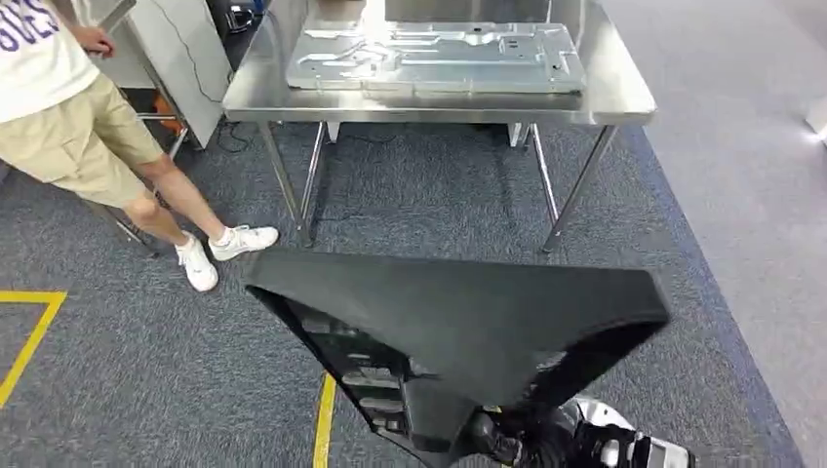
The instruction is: Take the parts from the cabinet and place them on the table.
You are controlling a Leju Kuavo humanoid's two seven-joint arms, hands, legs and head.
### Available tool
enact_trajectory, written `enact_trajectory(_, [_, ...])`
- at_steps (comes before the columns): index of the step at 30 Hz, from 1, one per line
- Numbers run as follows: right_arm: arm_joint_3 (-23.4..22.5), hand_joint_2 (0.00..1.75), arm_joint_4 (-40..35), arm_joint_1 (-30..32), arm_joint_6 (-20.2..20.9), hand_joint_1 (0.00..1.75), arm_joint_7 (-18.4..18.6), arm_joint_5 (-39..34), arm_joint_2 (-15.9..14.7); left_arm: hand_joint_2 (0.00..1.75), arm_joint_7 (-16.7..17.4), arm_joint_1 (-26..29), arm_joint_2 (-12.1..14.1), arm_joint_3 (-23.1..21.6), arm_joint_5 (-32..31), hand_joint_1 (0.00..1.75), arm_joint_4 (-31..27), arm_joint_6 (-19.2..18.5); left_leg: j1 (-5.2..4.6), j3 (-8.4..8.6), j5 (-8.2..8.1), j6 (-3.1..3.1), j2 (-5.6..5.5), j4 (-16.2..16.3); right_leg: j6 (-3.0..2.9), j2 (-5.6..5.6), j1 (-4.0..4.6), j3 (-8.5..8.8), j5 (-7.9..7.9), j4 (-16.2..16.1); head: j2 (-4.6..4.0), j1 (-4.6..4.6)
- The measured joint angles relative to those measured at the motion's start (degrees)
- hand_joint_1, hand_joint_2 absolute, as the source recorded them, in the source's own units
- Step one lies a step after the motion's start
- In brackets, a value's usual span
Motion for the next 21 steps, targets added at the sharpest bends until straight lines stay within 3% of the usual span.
enact_trajectory(3, [0.0,1.75,-0.04,-0.33,-0.07,1.75,0.07,-0.02,0.11,1.75,-0.15,-0.1,0.04,0.0,-0.07,0.0,0.0,-0.02,0.37,0.94,-1.21,-0.99,0.05,0.59,-1.28,0.29,-0.2,1.0,-0.39,-0.64,0.0,0.02])
enact_trajectory(4, [0.0,1.75,-0.04,-0.56,-0.07,1.75,0.02,-0.09,0.11,1.75,-0.15,-0.2,0.06,-0.02,-0.09,0.0,0.0,-0.13,0.36,-0.73,-2.83,-1.18,0.03,3.96,-1.72,0.24,-0.16,1.31,-0.68,-0.64,0.0,0.0])
enact_trajectory(6, [0.0,1.75,0.0,-0.61,-0.26,1.75,0.09,-0.09,0.11,1.75,-0.13,-0.2,0.07,-0.02,-0.09,0.0,0.0,-0.09,0.33,-7.09,-7.38,-1.51,0.0,15.0,-2.08,0.16,0.05,1.77,-1.19,-0.66,0.0,-0.04])
enact_trajectory(7, [0.0,1.75,0.0,-0.6,-0.33,1.75,0.09,-0.09,0.13,1.75,-0.13,-0.08,0.07,-0.02,-0.09,0.0,0.0,-0.07,0.31,-9.62,-8.36,-1.52,0.0,18.88,-2.21,0.18,0.2,1.96,-1.46,-0.64,0.02,-0.02])
enact_trajectory(8, [0.0,1.75,0.0,-0.57,-0.39,1.75,0.09,-0.09,0.17,1.75,-0.11,0.14,0.07,-0.02,-0.11,0.0,0.0,0.0,0.31,-11.79,-7.59,-1.31,0.0,21.06,-2.27,0.33,0.39,2.45,-1.89,-0.64,0.0,-0.02])
enact_trajectory(9, [0.0,1.75,0.0,-0.58,-0.48,1.75,0.09,-0.09,0.17,1.75,-0.11,0.24,0.07,-0.02,-0.11,0.0,0.0,0.0,0.24,-11.89,-5.4,-1.0,-0.01,19.53,-2.31,0.41,0.59,3.02,-2.27,-0.64,0.0,-0.02])
enact_trajectory(10, [0.0,1.75,0.0,-0.58,-0.66,1.75,0.09,-0.09,0.2,1.75,-0.09,0.23,0.07,-0.02,-0.11,0.0,0.0,0.02,0.06,-10.73,-2.26,-0.51,-0.05,15.7,-2.34,0.46,0.84,3.71,-2.68,-0.65,0.0,-0.02])
enact_trajectory(12, [0.0,1.75,-0.02,-0.62,-0.79,1.75,0.07,-0.09,0.22,1.75,-0.09,0.18,0.13,-0.02,-0.11,0.0,0.0,0.07,-0.72,-6.48,4.62,1.39,-0.15,4.31,-2.36,0.41,1.17,5.35,-3.52,-1.09,0.0,-0.02])
enact_trajectory(13, [0.0,1.75,-0.02,-0.67,-0.85,1.75,0.04,-0.09,0.26,1.75,-0.07,0.14,0.53,-0.02,-0.13,0.0,0.0,0.09,-1.18,-5.52,4.1,2.38,-0.04,2.59,-2.17,0.33,1.02,5.72,-3.79,-1.41,0.0,0.07])
enact_trajectory(15, [0.0,1.75,-0.34,-0.69,-1.07,1.75,-0.09,-0.09,0.41,1.75,-0.09,0.07,0.66,-0.02,-0.37,0.0,0.0,0.09,-1.54,-5.57,3.67,2.64,0.3,1.63,-1.38,0.46,0.88,5.73,-4.2,-1.92,0.0,-0.04])
enact_trajectory(16, [0.0,1.75,-0.48,-0.57,-1.07,1.75,-0.13,-0.06,0.44,1.75,-0.11,0.12,0.7,-0.02,-0.44,0.0,0.0,0.09,-1.54,-5.38,3.67,2.87,0.3,0.97,-1.01,0.29,0.93,5.8,-3.32,-0.7,0.0,-0.07])
enact_trajectory(17, [0.0,1.75,-0.72,-0.63,-1.07,1.75,-0.26,-0.09,0.44,1.75,-0.11,0.17,0.72,0.0,-0.46,0.0,0.0,0.11,-1.23,-4.78,3.63,3.11,0.16,0.69,-0.75,0.25,0.99,6.22,-3.23,-0.74,0.02,-0.04])
enact_trajectory(18, [0.0,1.75,-0.9,-0.63,-1.07,1.75,-0.26,-0.04,0.44,1.75,-0.13,0.21,0.66,0.0,-0.48,0.0,0.0,0.07,-0.74,-3.53,3.96,2.85,0.16,0.0,-0.47,0.23,1.0,6.11,-4.04,-0.03,0.0,-0.09])
enact_trajectory(19, [0.0,1.75,-1.09,-0.71,-1.03,1.75,-0.39,-0.09,0.44,1.75,-0.18,0.14,0.66,0.0,-0.48,0.0,0.0,0.07,-0.68,-3.06,3.85,3.02,0.15,-0.05,-0.23,0.28,1.0,5.42,-5.17,1.77,0.02,-0.02])
enact_trajectory(20, [0.0,1.75,-1.2,-0.85,-1.01,1.75,-0.41,-0.11,0.44,1.75,-0.18,0.07,0.66,-0.02,-0.52,0.0,0.0,0.04,-0.68,-2.82,3.69,3.11,0.17,-0.03,-0.03,0.31,0.87,3.44,-7.01,5.17,0.0,-0.04])
enact_trajectory(21, [0.0,1.75,-1.27,-0.81,-1.01,1.75,-0.55,-0.22,0.44,1.75,-0.22,0.06,0.57,-0.02,-0.55,0.0,0.0,-0.04,-0.66,-2.54,3.38,3.13,0.21,-0.03,0.4,0.3,0.59,0.3,-9.15,10.17,0.02,-0.02])
